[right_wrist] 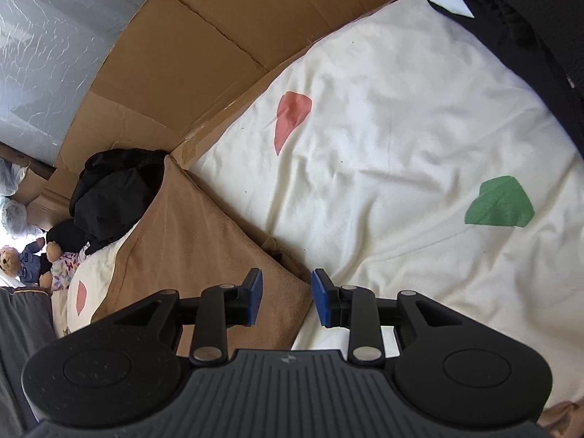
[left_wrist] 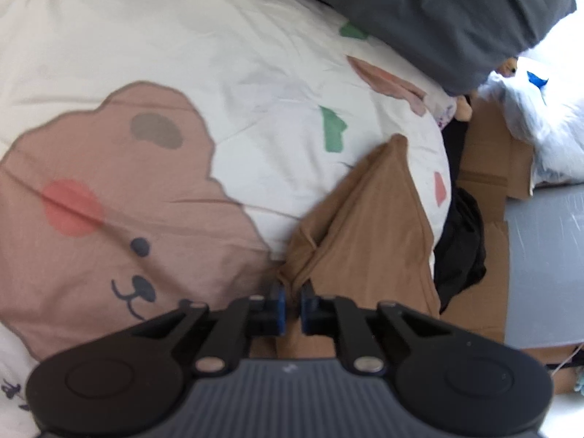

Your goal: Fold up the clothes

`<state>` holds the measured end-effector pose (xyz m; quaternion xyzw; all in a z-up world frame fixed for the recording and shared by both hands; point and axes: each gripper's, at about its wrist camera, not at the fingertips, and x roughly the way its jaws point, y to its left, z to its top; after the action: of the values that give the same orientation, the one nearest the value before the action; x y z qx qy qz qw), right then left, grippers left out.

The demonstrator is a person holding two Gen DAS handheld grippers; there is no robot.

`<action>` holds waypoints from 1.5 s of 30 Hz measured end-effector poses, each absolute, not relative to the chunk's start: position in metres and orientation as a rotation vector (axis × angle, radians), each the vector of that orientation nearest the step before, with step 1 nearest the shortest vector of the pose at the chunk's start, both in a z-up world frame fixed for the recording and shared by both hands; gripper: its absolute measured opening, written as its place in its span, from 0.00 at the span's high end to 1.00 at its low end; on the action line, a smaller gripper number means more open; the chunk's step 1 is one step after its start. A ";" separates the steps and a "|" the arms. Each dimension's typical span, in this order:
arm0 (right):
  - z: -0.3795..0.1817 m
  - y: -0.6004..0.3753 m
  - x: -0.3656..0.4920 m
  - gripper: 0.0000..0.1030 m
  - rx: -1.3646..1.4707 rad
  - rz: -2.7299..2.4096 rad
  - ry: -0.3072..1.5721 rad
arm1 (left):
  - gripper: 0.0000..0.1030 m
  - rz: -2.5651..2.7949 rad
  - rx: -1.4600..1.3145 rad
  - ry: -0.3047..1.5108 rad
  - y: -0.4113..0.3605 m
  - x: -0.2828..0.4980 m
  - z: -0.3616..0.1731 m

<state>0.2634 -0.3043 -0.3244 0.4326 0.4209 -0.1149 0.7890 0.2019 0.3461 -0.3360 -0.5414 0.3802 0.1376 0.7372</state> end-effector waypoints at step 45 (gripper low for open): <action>-0.192 0.043 0.296 0.67 0.039 0.742 0.875 | 0.95 0.292 -1.089 0.921 0.317 0.244 -0.220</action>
<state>0.2963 0.0426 -0.1916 0.0182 0.4137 0.3511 0.8398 0.2445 0.3173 -0.2198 -0.4976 0.4208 0.1335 0.7467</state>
